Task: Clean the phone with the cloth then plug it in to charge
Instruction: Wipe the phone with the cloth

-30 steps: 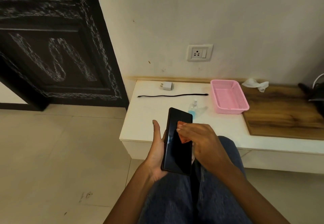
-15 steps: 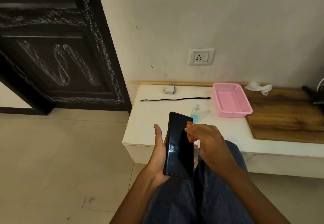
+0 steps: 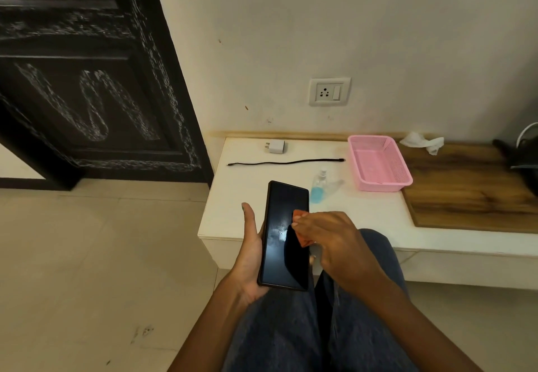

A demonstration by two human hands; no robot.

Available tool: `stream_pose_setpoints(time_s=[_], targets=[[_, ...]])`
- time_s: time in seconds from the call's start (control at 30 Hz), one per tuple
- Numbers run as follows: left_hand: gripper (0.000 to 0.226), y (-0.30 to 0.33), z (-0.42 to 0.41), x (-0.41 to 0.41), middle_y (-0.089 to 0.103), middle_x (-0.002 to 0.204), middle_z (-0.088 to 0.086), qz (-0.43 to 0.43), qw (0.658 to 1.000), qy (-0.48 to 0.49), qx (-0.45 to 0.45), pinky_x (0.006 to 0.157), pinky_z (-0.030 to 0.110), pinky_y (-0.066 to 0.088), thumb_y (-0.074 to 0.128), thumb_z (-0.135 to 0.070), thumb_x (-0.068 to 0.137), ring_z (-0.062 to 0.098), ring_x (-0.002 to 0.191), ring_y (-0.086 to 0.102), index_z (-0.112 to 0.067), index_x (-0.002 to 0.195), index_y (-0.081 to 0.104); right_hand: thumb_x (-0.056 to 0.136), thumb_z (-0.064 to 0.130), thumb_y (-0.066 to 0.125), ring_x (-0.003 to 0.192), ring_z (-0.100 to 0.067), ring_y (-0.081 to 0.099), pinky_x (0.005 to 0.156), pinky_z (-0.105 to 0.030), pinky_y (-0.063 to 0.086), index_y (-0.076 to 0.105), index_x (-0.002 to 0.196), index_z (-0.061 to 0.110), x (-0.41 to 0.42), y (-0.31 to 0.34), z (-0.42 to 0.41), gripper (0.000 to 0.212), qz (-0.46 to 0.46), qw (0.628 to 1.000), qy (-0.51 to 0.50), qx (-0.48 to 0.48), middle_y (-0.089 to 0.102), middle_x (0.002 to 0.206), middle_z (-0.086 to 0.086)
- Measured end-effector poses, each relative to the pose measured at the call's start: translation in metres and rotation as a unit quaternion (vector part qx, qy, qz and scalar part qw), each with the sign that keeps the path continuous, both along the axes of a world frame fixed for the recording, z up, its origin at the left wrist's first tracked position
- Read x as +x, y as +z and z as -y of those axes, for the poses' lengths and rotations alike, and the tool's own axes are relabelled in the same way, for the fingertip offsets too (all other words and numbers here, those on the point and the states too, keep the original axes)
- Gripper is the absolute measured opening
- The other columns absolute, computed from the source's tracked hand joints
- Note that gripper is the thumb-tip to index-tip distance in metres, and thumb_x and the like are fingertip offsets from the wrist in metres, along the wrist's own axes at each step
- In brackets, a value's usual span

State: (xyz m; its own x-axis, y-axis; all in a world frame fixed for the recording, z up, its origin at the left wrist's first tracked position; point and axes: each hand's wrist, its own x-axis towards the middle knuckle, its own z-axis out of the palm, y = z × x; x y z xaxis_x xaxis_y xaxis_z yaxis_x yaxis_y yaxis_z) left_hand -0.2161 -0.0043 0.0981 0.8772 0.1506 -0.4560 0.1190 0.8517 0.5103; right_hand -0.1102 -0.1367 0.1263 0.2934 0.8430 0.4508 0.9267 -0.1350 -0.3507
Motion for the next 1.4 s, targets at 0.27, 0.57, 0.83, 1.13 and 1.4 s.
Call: stream_pose_setpoints(time_s=[0.27, 0.57, 0.83, 1.13, 1.4], targets=[[0.097, -0.001, -0.002, -0.001, 0.066, 0.12, 0.018, -0.005, 1.0, 0.003, 0.0, 0.089, 0.043, 0.053, 0.035, -0.089, 0.062, 0.032, 0.101, 0.067, -0.015, 0.114, 0.07, 0.056, -0.018, 0.075, 0.099, -0.026, 0.067, 0.084, -0.043, 0.054, 0.073, 0.095, 0.001, -0.007, -0.004, 0.002, 0.044, 0.005, 1.0, -0.004, 0.013, 0.071, 0.103, -0.013], [0.094, 0.0, -0.004, -0.004, 0.072, 0.106, 0.016, 0.01, 1.0, 0.004, -0.006, 0.079, 0.04, 0.058, 0.035, -0.089, 0.062, 0.028, 0.093, 0.07, -0.015, 0.104, 0.075, 0.063, -0.012, 0.065, 0.099, -0.024, 0.067, 0.084, -0.038, 0.053, 0.073, 0.096, 0.003, -0.014, -0.006, 0.0, 0.038, 0.018, 0.999, -0.022, 0.025, 0.071, 0.106, -0.011], [0.096, 0.003, -0.001, -0.005, 0.066, 0.115, 0.019, 0.006, 1.0, 0.006, 0.012, 0.088, 0.042, 0.053, 0.029, -0.088, 0.068, 0.029, 0.1, 0.065, -0.015, 0.116, 0.069, 0.064, -0.028, 0.057, 0.099, -0.035, 0.066, 0.084, -0.052, 0.052, 0.069, 0.103, -0.007, 0.007, -0.006, -0.016, 0.046, -0.048, 0.997, -0.054, 0.015, 0.069, 0.104, -0.021], [0.095, 0.002, 0.002, -0.007, 0.068, 0.113, 0.018, 0.011, 1.0, 0.008, -0.004, 0.083, 0.042, 0.056, 0.038, -0.087, 0.063, 0.029, 0.096, 0.068, -0.014, 0.115, 0.069, 0.064, -0.019, 0.062, 0.097, -0.031, 0.067, 0.081, -0.049, 0.054, 0.071, 0.101, -0.003, 0.0, -0.006, -0.01, 0.042, -0.032, 0.998, -0.047, 0.022, 0.068, 0.11, -0.019], [0.089, -0.003, -0.005, -0.006, 0.073, 0.103, 0.016, 0.013, 1.0, 0.021, -0.005, 0.073, 0.04, 0.059, 0.038, -0.086, 0.059, 0.029, 0.089, 0.071, -0.016, 0.1, 0.076, 0.062, -0.015, 0.071, 0.097, -0.032, 0.067, 0.084, -0.047, 0.053, 0.072, 0.096, -0.004, -0.013, -0.009, -0.006, 0.036, -0.015, 0.999, -0.039, 0.022, 0.07, 0.104, -0.019]])
